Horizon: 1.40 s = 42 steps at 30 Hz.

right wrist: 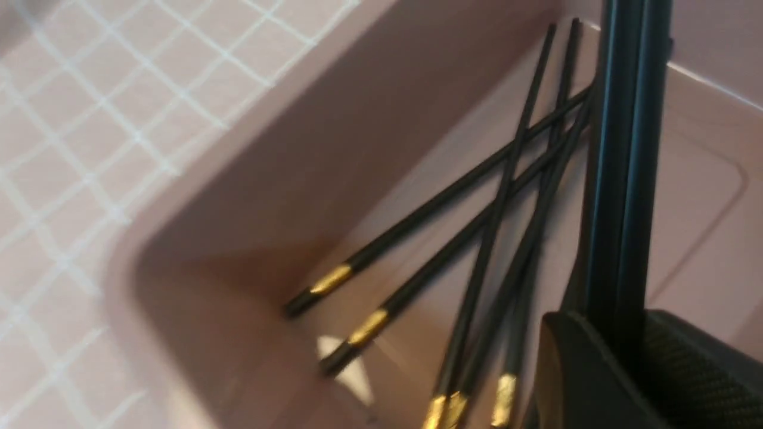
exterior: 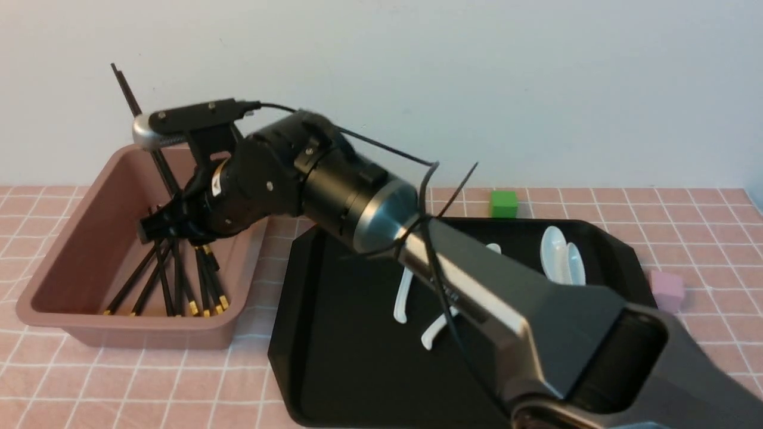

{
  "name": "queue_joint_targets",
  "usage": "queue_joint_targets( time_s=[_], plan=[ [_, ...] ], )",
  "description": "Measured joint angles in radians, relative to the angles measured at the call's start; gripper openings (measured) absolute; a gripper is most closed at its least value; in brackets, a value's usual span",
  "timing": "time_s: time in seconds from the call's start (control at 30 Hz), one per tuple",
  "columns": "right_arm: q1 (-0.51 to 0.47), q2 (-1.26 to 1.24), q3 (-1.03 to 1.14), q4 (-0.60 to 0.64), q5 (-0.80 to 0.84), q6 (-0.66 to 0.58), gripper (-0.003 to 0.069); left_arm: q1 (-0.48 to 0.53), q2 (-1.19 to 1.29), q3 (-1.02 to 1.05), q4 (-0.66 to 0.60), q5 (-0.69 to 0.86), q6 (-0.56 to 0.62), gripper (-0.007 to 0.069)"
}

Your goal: On pink tablecloth take chopsticks from black tray and put them in box.

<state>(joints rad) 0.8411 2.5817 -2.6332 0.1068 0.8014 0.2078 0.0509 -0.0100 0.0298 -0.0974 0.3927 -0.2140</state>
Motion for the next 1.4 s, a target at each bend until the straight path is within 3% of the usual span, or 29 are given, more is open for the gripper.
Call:
queue_joint_targets(
  time_s=[0.07, 0.3, 0.4, 0.5, 0.67, 0.83, 1.0, 1.17, 1.4],
  plan=[
    [-0.001, 0.019, -0.006, -0.020, 0.005, 0.002, 0.0174, 0.000, 0.000, 0.000, 0.000, 0.000, 0.000, 0.0239],
    [-0.001, -0.004, -0.009, -0.028, 0.072, 0.007, 0.0432, 0.000, 0.000, 0.000, 0.000, 0.000, 0.000, 0.0239],
    [-0.001, -0.046, -0.032, -0.036, 0.164, 0.007, 0.0488, 0.000, 0.000, 0.000, 0.000, 0.000, 0.000, 0.0239],
    [-0.001, -0.126, -0.066, -0.043, 0.317, -0.006, 0.0491, 0.000, 0.000, 0.000, 0.000, 0.000, 0.000, 0.0239],
    [-0.001, -0.263, -0.090, -0.046, 0.446, -0.062, 0.0416, 0.000, 0.000, 0.000, 0.000, 0.000, 0.000, 0.0239],
    [-0.001, -0.465, -0.039, -0.061, 0.462, -0.082, 0.0188, 0.000, 0.000, 0.000, 0.000, 0.000, 0.000, 0.0239],
    [-0.001, -0.727, 0.216, -0.070, 0.465, -0.096, 0.0001, 0.000, 0.000, 0.000, 0.000, 0.000, 0.000, 0.0239],
    [-0.001, -0.984, 0.589, -0.094, 0.467, -0.099, -0.0015, 0.000, 0.000, 0.000, 0.000, 0.000, 0.000, 0.0239],
    [-0.001, -1.187, 0.903, -0.107, 0.467, -0.099, -0.0015, 0.000, 0.000, 0.000, 0.000, 0.000, 0.000, 0.0239]
  ],
)
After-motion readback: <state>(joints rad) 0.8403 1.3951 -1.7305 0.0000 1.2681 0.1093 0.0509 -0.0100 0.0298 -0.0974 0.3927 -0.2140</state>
